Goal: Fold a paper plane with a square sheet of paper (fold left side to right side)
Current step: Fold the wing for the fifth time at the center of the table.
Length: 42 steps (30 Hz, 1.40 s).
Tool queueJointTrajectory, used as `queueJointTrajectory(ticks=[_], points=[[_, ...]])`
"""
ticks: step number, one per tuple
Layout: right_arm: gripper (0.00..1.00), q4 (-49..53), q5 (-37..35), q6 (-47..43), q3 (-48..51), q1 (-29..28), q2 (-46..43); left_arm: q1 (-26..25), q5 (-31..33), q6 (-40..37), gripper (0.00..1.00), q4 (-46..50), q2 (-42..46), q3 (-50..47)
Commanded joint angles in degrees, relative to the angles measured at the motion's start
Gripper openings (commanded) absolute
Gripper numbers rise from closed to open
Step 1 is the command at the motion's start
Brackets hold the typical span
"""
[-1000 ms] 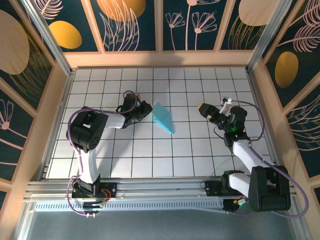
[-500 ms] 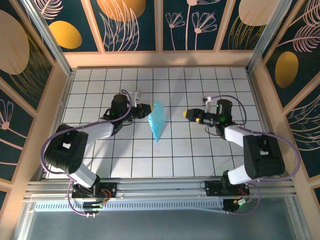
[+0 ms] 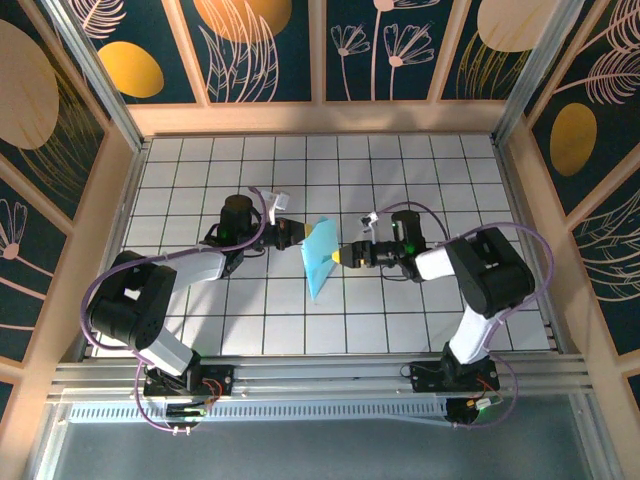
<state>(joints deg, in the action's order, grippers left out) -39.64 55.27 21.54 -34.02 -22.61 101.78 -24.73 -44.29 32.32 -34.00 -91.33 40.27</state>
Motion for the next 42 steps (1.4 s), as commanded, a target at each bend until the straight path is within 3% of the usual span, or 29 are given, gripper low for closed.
queueJointTrajectory(ticks=[1,12,27,29,35,37,40,42], points=[[0.82,-7.4,2.6,1.8,-3.0,-1.5,2.5,0.3,-2.3,-1.9,0.0,-3.3,-1.2,-0.7],[0.69,-3.1,3.0,0.5,-5.3,-1.6,1.0,0.3,1.0,-2.4,0.0,-1.3,-2.8,-0.2],[0.38,8.8,-0.8,-4.8,-10.8,0.0,-0.1,0.3,1.3,-2.0,0.0,-1.8,-5.1,-0.2],[0.3,9.2,-1.1,-4.7,-11.3,0.1,0.2,0.3,1.9,-2.2,0.0,-1.4,-5.1,-0.1],[0.02,12.7,-3.5,-5.5,-12.4,0.2,1.1,0.3,4.0,-2.3,0.11,-0.9,-4.4,-0.2],[0.0,13.6,-4.7,-5.1,-12.4,0.4,1.0,0.3,6.1,-3.0,0.14,0.3,-3.5,-0.2],[0.0,15.8,-7.2,-2.5,-12.7,1.1,0.2,0.3,12.7,-4.9,0.4,3.8,-0.2,-0.8],[0.0,19.0,-8.9,-0.1,-13.5,1.5,-0.3,0.2,18.3,-6.8,0.48,7.1,3.1,-1.4]])
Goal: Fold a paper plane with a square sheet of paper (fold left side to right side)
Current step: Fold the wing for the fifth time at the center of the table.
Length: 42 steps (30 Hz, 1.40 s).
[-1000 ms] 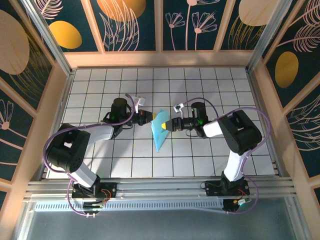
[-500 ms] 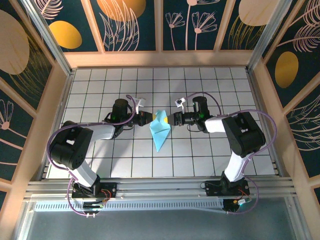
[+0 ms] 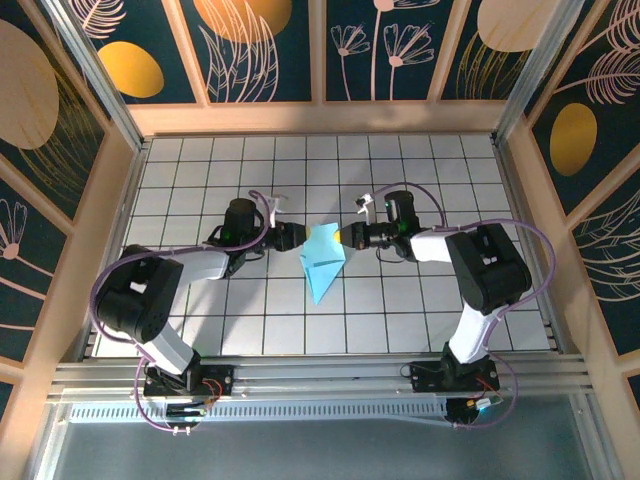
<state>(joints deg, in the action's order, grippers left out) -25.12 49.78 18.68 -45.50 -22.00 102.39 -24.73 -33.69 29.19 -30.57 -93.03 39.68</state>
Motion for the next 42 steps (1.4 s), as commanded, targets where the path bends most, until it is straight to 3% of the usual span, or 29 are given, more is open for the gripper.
queueJointTrajectory(ticks=[1,5,9,13,19,26,32,42], points=[[0.0,6.9,-4.5,4.2,-2.7,1.1,-1.0,0.0,10.6,-4.7,0.5,6.0,6.6,-1.0],[0.0,15.9,-5.7,8.6,-5.7,1.4,-0.5,-5.1,20.3,-9.3,0.51,14.8,12.6,-0.5],[0.0,19.9,-5.1,13.9,-7.3,1.9,0.6,-15.4,31.3,-12.5,0.51,26.8,13.1,3.7],[0.0,20.8,-5.8,16.4,-7.7,2.0,1.0,-25.1,39.9,-12.1,0.52,34.0,9.3,7.6],[0.0,22.2,-6.3,16.9,-8.6,2.1,1.8,-35.2,50.5,-10.8,0.55,42.3,-1.7,16.5],[0.0,22.7,-6.4,16.9,-8.9,2.1,2.0,-38.5,58.8,-9.1,0.58,47.8,-12.4,24.5],[0.0,22.4,-6.4,17.0,-8.7,2.1,2.4,-38.8,61.7,-8.1,0.59,49.5,-15.8,26.0],[0.0,23.7,-7.6,16.3,-9.0,2.2,2.6,-38.8,60.6,-6.3,0.37,48.2,-15.7,24.9]])
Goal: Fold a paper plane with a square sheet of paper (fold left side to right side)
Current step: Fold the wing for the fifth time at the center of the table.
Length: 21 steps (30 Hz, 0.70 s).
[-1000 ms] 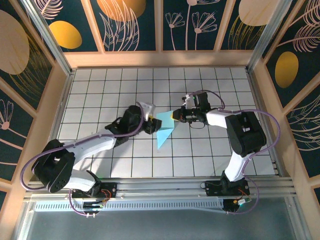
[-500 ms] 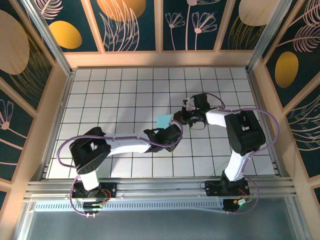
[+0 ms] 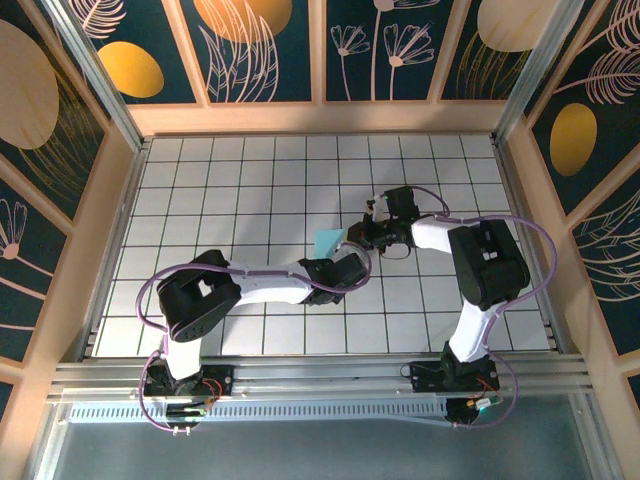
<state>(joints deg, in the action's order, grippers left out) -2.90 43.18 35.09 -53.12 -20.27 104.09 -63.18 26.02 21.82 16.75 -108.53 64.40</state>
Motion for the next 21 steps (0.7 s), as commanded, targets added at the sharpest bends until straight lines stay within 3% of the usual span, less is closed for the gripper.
queueJointTrajectory(ticks=[1,12,17,21], points=[[0.0,1.5,-1.1,-0.2,-1.4,0.5,0.9,-0.4,0.9,1.2,0.34,0.5,0.2,-0.2],[0.01,1.3,-4.1,-0.4,0.4,2.0,-2.1,-0.4,2.6,3.7,0.05,-0.7,2.2,-2.4],[0.21,2.1,-8.9,-2.8,2.8,5.4,-8.2,0.1,0.6,3.8,0.0,-2.1,3.9,-3.1],[0.29,3.7,-12.5,-6.0,5.3,9.2,-13.3,2.3,-7.0,3.1,0.0,-4.6,5.7,-3.7]])
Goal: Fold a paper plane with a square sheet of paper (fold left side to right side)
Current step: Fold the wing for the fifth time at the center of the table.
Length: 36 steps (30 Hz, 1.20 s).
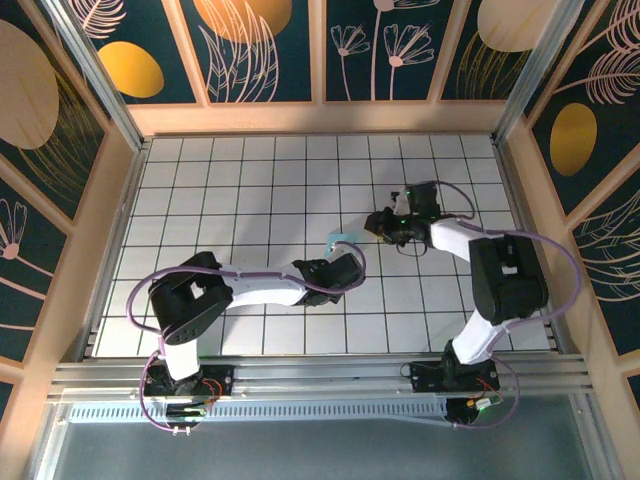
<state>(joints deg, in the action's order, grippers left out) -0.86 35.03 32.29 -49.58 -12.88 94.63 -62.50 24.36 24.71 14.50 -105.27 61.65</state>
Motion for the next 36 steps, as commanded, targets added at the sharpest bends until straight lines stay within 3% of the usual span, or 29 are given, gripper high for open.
queueJointTrajectory(ticks=[1,11,21,36], points=[[0.3,1.9,-5.1,-4.1,2.5,2.7,-4.9,2.6,-8.5,0.0,0.0,-3.2,2.7,-1.2],[0.34,0.7,-5.2,-8.4,8.2,5.6,-11.0,10.7,-29.6,1.7,0.0,-9.2,1.0,-1.1],[0.34,-2.8,-1.5,-8.8,11.6,6.1,-11.0,16.8,-46.0,11.6,0.0,-19.9,-5.0,-0.9],[0.34,-11.3,3.3,-2.7,16.3,5.3,-10.1,19.0,-52.0,22.0,0.0,-33.1,-8.1,-5.0]])
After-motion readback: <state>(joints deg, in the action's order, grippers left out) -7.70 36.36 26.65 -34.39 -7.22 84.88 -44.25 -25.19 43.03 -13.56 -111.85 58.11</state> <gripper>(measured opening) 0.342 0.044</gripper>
